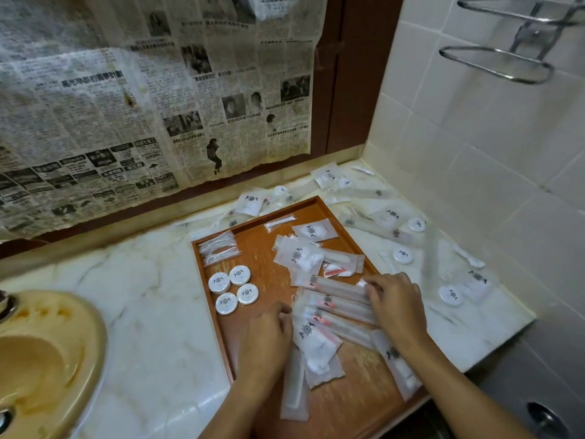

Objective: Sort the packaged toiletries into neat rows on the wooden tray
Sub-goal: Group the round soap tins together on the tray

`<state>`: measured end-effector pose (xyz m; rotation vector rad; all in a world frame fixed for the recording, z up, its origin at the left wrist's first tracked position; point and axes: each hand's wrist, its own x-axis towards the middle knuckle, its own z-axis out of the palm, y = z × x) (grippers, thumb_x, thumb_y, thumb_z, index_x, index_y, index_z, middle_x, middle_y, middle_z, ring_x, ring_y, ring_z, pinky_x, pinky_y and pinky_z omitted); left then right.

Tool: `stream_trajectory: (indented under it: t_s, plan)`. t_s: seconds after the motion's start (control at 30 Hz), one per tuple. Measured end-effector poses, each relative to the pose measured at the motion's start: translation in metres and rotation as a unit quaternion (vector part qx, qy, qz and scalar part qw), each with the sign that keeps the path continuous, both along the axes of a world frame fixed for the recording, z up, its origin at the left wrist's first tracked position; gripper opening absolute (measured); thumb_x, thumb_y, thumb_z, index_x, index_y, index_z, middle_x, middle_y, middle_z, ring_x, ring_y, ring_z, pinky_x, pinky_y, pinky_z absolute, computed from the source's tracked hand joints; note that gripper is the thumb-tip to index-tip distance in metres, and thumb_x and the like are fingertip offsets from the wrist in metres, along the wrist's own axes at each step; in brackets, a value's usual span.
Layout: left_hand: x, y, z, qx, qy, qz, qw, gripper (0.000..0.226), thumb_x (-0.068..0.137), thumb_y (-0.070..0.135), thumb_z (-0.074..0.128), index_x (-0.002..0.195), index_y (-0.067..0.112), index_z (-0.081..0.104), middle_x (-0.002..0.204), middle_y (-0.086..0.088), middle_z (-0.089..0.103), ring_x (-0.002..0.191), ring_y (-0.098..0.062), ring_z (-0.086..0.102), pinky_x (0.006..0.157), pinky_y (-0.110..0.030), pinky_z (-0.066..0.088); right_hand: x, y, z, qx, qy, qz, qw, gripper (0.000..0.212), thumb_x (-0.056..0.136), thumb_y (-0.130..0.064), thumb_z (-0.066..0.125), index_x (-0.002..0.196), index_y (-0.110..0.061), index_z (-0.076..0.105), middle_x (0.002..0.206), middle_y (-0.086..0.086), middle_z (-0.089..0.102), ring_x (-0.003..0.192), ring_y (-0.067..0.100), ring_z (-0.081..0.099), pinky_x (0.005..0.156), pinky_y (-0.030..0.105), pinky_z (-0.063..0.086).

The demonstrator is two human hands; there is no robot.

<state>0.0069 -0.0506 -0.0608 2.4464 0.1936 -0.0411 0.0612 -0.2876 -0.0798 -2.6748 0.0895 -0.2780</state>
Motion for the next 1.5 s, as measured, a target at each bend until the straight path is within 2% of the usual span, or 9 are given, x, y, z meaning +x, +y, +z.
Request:
stream_trajectory:
  t_s: [0.07, 0.2, 0.47, 0.67, 0.83, 0.93, 1.03, 1.23, 1.5]
  plan:
    - [0.015, -0.003, 0.006, -0.007, -0.005, 0.008, 1.0, 0.014, 0.096, 0.026, 0.053, 0.102, 0.033, 0.065, 0.082, 0.015, 0.066, 0.068, 0.001, 0.055, 0.056, -0.015, 0.04, 0.012, -0.005, -0.003, -0.019, 0.039, 0.001, 0.999, 0.017, 0.086, -0.018, 0.07, 0.098, -0.027, 0.076, 0.086, -0.004, 0.072, 0.088, 0.021, 0.055, 0.079, 0.039, 0.045]
    - [0.048, -0.013, 0.006, 0.013, 0.001, 0.01, 1.0, 0.02, 0.096, 0.027, 0.051, 0.11, 0.032, 0.065, 0.095, 0.008, 0.072, 0.082, -0.011, 0.066, 0.069, -0.031, 0.054, 0.013, -0.009, -0.007, -0.056, 0.077, 0.044, 0.994, 0.012, 0.084, -0.021, 0.069, 0.089, -0.03, 0.075, 0.085, -0.008, 0.071, 0.086, 0.019, 0.053, 0.075, 0.037, 0.044]
    - [0.098, -0.031, -0.001, 0.075, -0.027, 0.002, 0.997, 0.026, 0.092, 0.021, 0.055, 0.115, 0.026, 0.068, 0.105, 0.002, 0.069, 0.093, -0.015, 0.063, 0.08, -0.037, 0.054, 0.011, -0.024, -0.012, -0.018, 0.089, 0.109, 0.99, 0.01, 0.084, -0.025, 0.066, 0.079, -0.032, 0.072, 0.083, -0.016, 0.064, 0.086, 0.011, 0.047, 0.076, 0.031, 0.037]
    - [0.144, -0.035, 0.006, 0.139, -0.068, 0.011, 0.988, 0.024, 0.095, 0.025, 0.056, 0.117, 0.024, 0.065, 0.123, 0.003, 0.063, 0.114, -0.018, 0.051, 0.092, -0.035, 0.046, 0.052, -0.025, 0.002, 0.033, 0.07, 0.121, 0.99, 0.01, 0.087, -0.025, 0.065, 0.089, -0.03, 0.073, 0.085, -0.015, 0.066, 0.09, 0.011, 0.051, 0.082, 0.033, 0.039]
    - [0.181, -0.029, 0.004, 0.151, -0.057, 0.015, 0.987, 0.022, 0.098, 0.024, 0.052, 0.114, 0.021, 0.068, 0.116, 0.001, 0.067, 0.112, -0.017, 0.053, 0.091, -0.035, 0.047, 0.097, -0.003, 0.012, 0.044, 0.06, 0.173, 0.982, 0.021, 0.092, -0.026, 0.058, 0.107, -0.032, 0.071, 0.1, -0.015, 0.067, 0.102, 0.011, 0.05, 0.085, 0.032, 0.035]
    - [0.191, -0.026, 0.0, 0.139, -0.038, 0.008, 0.99, 0.021, 0.099, 0.02, 0.051, 0.108, 0.02, 0.07, 0.106, 0.0, 0.07, 0.097, -0.015, 0.062, 0.084, -0.032, 0.053, 0.123, 0.012, 0.011, 0.027, 0.067, 0.212, 0.975, 0.027, 0.093, -0.024, 0.057, 0.116, -0.032, 0.068, 0.115, -0.015, 0.066, 0.113, 0.012, 0.047, 0.086, 0.03, 0.031]
    - [0.194, -0.023, -0.003, 0.164, -0.04, 0.005, 0.986, 0.017, 0.099, 0.021, 0.051, 0.101, 0.022, 0.069, 0.1, 0.002, 0.069, 0.086, -0.012, 0.063, 0.074, -0.026, 0.05, 0.143, 0.024, 0.007, 0.002, 0.077, 0.248, 0.966, 0.032, 0.095, -0.024, 0.055, 0.126, -0.03, 0.063, 0.125, -0.012, 0.062, 0.124, 0.013, 0.043, 0.096, 0.033, 0.031]
    - [0.195, -0.016, -0.013, 0.199, -0.018, -0.004, 0.98, 0.01, 0.096, 0.025, 0.056, 0.102, 0.029, 0.063, 0.1, 0.007, 0.065, 0.1, -0.015, 0.057, 0.086, -0.033, 0.045, 0.164, 0.036, -0.005, -0.079, 0.078, 0.27, 0.957, 0.039, 0.097, -0.028, 0.049, 0.136, -0.031, 0.053, 0.141, -0.009, 0.052, 0.137, 0.017, 0.033, 0.108, 0.04, 0.022]
    - [0.203, -0.015, -0.019, 0.223, 0.009, -0.073, 0.972, 0.033, 0.092, 0.032, 0.06, 0.125, 0.031, 0.054, 0.123, 0.005, 0.059, 0.115, -0.018, 0.052, 0.092, -0.033, 0.041, 0.163, 0.038, -0.035, -0.075, 0.044, 0.252, 0.964, 0.039, 0.09, -0.026, 0.058, 0.129, -0.03, 0.061, 0.128, -0.002, 0.059, 0.127, 0.02, 0.049, 0.103, 0.04, 0.036]
